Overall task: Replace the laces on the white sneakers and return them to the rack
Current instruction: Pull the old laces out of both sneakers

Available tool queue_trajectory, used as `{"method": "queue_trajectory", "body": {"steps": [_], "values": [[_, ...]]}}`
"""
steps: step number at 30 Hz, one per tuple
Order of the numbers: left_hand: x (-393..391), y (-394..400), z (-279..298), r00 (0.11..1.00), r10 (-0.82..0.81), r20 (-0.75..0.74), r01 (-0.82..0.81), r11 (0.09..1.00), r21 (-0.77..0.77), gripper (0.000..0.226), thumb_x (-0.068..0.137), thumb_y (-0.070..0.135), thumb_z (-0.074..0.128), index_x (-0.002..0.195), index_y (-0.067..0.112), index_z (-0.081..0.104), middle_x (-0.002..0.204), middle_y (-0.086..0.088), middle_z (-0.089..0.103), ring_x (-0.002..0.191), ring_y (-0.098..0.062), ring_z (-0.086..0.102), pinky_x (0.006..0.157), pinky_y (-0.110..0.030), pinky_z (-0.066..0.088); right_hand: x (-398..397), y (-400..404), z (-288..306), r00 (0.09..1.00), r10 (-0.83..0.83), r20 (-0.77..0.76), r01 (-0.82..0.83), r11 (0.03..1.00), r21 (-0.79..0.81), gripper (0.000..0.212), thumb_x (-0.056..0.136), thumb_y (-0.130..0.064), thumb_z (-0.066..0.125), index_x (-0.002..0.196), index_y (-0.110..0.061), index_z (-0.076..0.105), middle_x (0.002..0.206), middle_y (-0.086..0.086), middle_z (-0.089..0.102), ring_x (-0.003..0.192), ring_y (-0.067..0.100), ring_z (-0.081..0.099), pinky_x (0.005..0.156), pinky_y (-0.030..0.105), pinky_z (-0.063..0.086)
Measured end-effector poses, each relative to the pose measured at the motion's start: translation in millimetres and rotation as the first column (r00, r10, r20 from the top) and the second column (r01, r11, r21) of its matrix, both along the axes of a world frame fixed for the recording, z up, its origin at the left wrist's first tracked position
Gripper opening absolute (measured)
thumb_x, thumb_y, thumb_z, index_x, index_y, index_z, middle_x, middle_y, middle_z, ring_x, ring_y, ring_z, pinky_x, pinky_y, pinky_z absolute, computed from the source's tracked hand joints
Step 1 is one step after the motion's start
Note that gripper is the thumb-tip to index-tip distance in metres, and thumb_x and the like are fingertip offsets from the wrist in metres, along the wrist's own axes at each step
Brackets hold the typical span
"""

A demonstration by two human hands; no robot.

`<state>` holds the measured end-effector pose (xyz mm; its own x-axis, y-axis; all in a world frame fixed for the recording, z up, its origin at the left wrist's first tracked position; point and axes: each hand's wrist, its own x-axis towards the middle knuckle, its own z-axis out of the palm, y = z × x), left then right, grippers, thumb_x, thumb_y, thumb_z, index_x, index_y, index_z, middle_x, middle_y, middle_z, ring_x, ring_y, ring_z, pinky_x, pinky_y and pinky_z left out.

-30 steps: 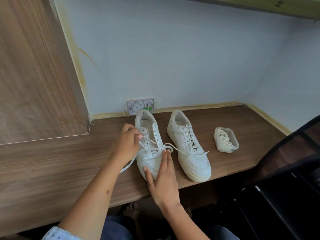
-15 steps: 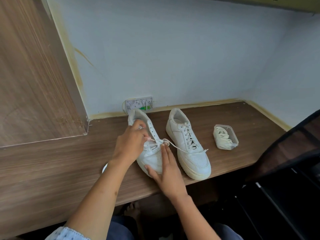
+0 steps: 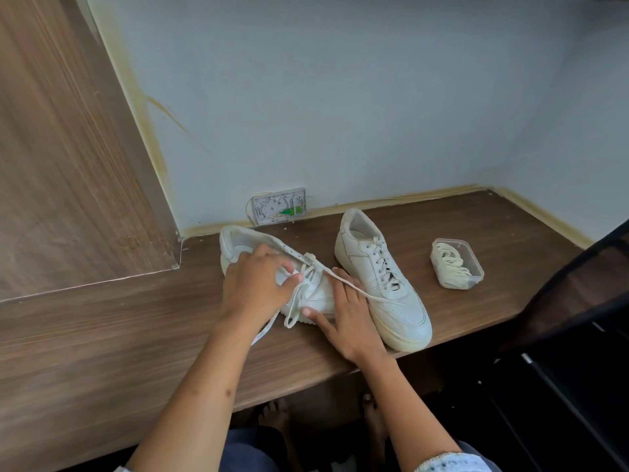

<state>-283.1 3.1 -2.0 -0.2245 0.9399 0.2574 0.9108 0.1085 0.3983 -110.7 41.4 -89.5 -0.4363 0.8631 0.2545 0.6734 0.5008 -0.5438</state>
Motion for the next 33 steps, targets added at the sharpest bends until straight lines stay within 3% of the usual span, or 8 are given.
{"method": "queue_trajectory", "body": {"steps": [4,8,12,15,18,23,29,33], "values": [[12,15,-18,0.992,0.006,-0.125,-0.001,0.999,0.039,0.030,0.088,0.050,0.061,0.110,0.033,0.070,0.107,0.010,0.052,0.105,-0.019,0.044,0.093,-0.034,0.033,4,7,-4,0.999,0.043,-0.016,-0.043,0.999,-0.015,0.088,0.088,-0.068,0.044,0.154,-0.017,0.017,0.160,0.000,0.019,0.147,0.014,0.010,0.122,0.031,0.008],[18,20,-30,0.987,0.055,-0.149,-0.040,0.994,0.099,0.023,0.088,0.044,0.063,0.103,0.029,0.074,0.104,0.008,0.052,0.103,-0.021,0.041,0.092,-0.035,0.027,4,7,-2,0.998,0.051,-0.021,-0.051,0.999,-0.009,0.087,0.088,-0.067,0.044,0.155,-0.017,0.017,0.160,0.000,0.019,0.147,0.013,0.010,0.119,0.025,0.004],[11,23,-20,0.994,0.047,0.103,-0.062,0.988,0.140,0.007,0.083,0.034,0.071,0.086,0.033,0.077,0.099,0.014,0.052,0.102,-0.017,0.043,0.083,-0.027,0.019,4,7,-3,0.999,0.050,-0.005,-0.050,0.999,0.002,0.086,0.089,-0.067,0.043,0.155,-0.019,0.017,0.160,-0.001,0.018,0.147,0.013,0.009,0.119,0.024,0.003],[-16,18,-4,0.942,0.156,0.298,-0.206,0.968,0.145,0.004,0.074,0.036,0.078,0.076,0.033,0.076,0.097,0.017,0.052,0.096,-0.011,0.040,0.079,-0.027,0.023,5,7,-2,0.999,0.047,0.009,-0.047,0.999,0.002,0.086,0.089,-0.068,0.042,0.155,-0.018,0.017,0.160,-0.001,0.017,0.147,0.013,0.009,0.118,0.023,0.002],[-31,9,1,0.952,0.261,0.159,-0.267,0.963,0.018,0.013,0.071,0.041,0.078,0.066,0.032,0.069,0.103,0.015,0.055,0.096,-0.015,0.038,0.085,-0.034,0.030,4,7,-2,0.998,0.067,0.004,-0.067,0.998,-0.010,0.085,0.090,-0.065,0.044,0.155,-0.019,0.014,0.161,-0.002,0.014,0.148,0.012,0.007,0.122,0.029,0.006],[-23,7,5,0.947,0.321,0.011,-0.320,0.945,-0.064,0.016,0.076,0.042,0.070,0.068,0.028,0.068,0.108,0.012,0.053,0.110,-0.024,0.041,0.086,-0.036,0.026,3,6,-1,0.995,0.091,-0.050,-0.093,0.995,-0.043,0.084,0.088,-0.065,0.051,0.153,-0.024,0.018,0.159,-0.006,0.018,0.145,0.007,0.009,0.118,0.023,0.007],[-7,12,-2,0.986,0.143,-0.080,-0.130,0.980,0.150,0.013,0.080,0.046,0.066,0.089,0.037,0.071,0.112,0.013,0.054,0.111,-0.021,0.040,0.092,-0.038,0.025,1,3,3,0.991,0.025,-0.128,-0.032,0.998,-0.050,0.088,0.071,-0.074,0.064,0.142,-0.032,0.035,0.136,-0.006,0.037,0.127,0.014,0.029,0.113,0.037,0.028],[-1,20,-10,0.986,0.088,-0.143,-0.072,0.991,0.114,0.015,0.085,0.045,0.066,0.091,0.035,0.074,0.115,0.014,0.056,0.113,-0.018,0.037,0.097,-0.036,0.019,0,2,10,0.971,0.045,-0.234,-0.067,0.994,-0.088,0.109,0.061,-0.065,0.080,0.145,-0.055,0.011,0.132,-0.020,0.028,0.119,0.005,0.028,0.107,0.028,0.026]]}}
